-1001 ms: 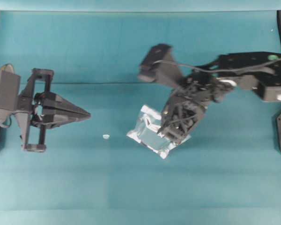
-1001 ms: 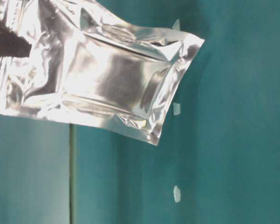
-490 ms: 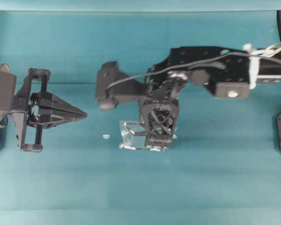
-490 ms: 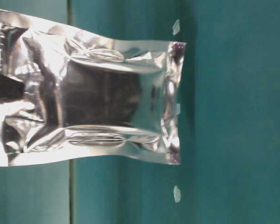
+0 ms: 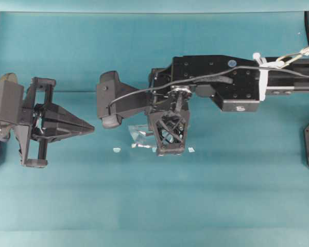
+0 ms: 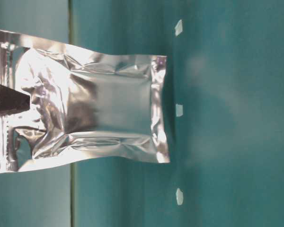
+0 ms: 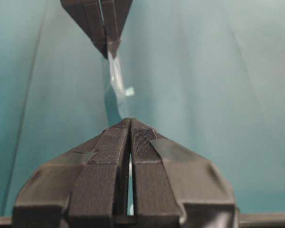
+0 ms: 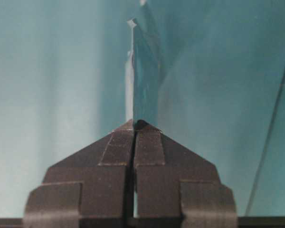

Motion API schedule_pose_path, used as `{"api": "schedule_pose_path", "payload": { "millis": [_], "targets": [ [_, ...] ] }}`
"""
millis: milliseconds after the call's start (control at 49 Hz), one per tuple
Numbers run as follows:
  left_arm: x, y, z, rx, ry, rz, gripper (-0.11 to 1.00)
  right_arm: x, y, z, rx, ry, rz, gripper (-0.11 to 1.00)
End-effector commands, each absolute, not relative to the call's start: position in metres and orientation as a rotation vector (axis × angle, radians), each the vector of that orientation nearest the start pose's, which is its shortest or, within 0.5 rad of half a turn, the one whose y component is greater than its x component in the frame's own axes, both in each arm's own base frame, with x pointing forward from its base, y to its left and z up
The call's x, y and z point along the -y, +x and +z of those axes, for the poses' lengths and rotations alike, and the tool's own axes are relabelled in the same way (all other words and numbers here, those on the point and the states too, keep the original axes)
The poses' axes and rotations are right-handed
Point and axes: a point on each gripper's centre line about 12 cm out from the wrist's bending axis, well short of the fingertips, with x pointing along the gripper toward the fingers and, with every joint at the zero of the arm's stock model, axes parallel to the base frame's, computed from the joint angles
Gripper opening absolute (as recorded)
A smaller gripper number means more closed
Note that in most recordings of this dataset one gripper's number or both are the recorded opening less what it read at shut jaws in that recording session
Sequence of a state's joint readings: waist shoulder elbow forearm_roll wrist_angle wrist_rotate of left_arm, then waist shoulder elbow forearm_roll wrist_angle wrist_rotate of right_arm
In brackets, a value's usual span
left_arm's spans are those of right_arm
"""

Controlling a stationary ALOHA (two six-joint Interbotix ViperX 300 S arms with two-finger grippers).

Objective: Hand over the silver zip bag and make it stand upright.
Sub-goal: 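Carry the hanging bag toward the left gripper, left gripper approaching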

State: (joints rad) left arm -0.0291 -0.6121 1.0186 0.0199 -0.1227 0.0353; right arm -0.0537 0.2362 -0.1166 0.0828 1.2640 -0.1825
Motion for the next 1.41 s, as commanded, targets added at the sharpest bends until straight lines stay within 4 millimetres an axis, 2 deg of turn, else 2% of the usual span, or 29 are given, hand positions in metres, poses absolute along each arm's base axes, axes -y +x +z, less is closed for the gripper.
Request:
{"api": "schedule_pose_path", "payload": {
  "millis": [0, 327, 511, 735, 838, 899, 1021, 1124, 1164, 1267, 1389],
  "targets": [
    [0.008, 0.266, 0.258, -0.274, 0.06, -0.04, 0.01, 0.012, 0.45, 0.262, -1.348, -0.061, 0.143, -0.03],
    [0.008, 0.264, 0.254, -0.285, 0.051, -0.039, 0.01, 0.009, 0.453, 0.251, -1.367, -0.066, 0.147, -0.03],
    [0.009, 0.265, 0.255, -0.269, -0.047, -0.027, 0.01, 0.009, 0.455, 0.25, -1.36, -0.061, 0.141, -0.03],
    [0.009, 0.263, 0.245, -0.283, -0.061, -0.025, 0.03, 0.01, 0.458, 0.249, -1.335, -0.062, 0.137, -0.03],
    [0.009, 0.262, 0.236, -0.276, -0.076, -0.024, 0.16, 0.01, 0.457, 0.249, -1.334, -0.063, 0.138, -0.03],
    [0.009, 0.262, 0.231, -0.268, -0.083, -0.025, 0.32, 0.01, 0.458, 0.249, -1.335, -0.063, 0.138, -0.03],
    [0.008, 0.266, 0.22, -0.273, -0.111, -0.017, 0.69, 0.01, 0.457, 0.249, -1.338, -0.063, 0.139, -0.03],
    [0.007, 0.272, 0.207, -0.299, -0.132, -0.008, 0.93, 0.01, 0.457, 0.248, -1.341, -0.061, 0.138, -0.03],
    [0.007, 0.274, 0.201, -0.312, -0.13, -0.01, 0.96, 0.01, 0.456, 0.247, -1.344, -0.061, 0.138, -0.03],
    [0.007, 0.282, 0.189, -0.302, -0.133, -0.01, 0.91, 0.01, 0.456, 0.245, -1.348, -0.061, 0.138, -0.03],
    [0.007, 0.289, 0.168, -0.287, -0.144, -0.009, 0.91, 0.009, 0.455, 0.243, -1.351, -0.06, 0.138, -0.03]
  ]
}}
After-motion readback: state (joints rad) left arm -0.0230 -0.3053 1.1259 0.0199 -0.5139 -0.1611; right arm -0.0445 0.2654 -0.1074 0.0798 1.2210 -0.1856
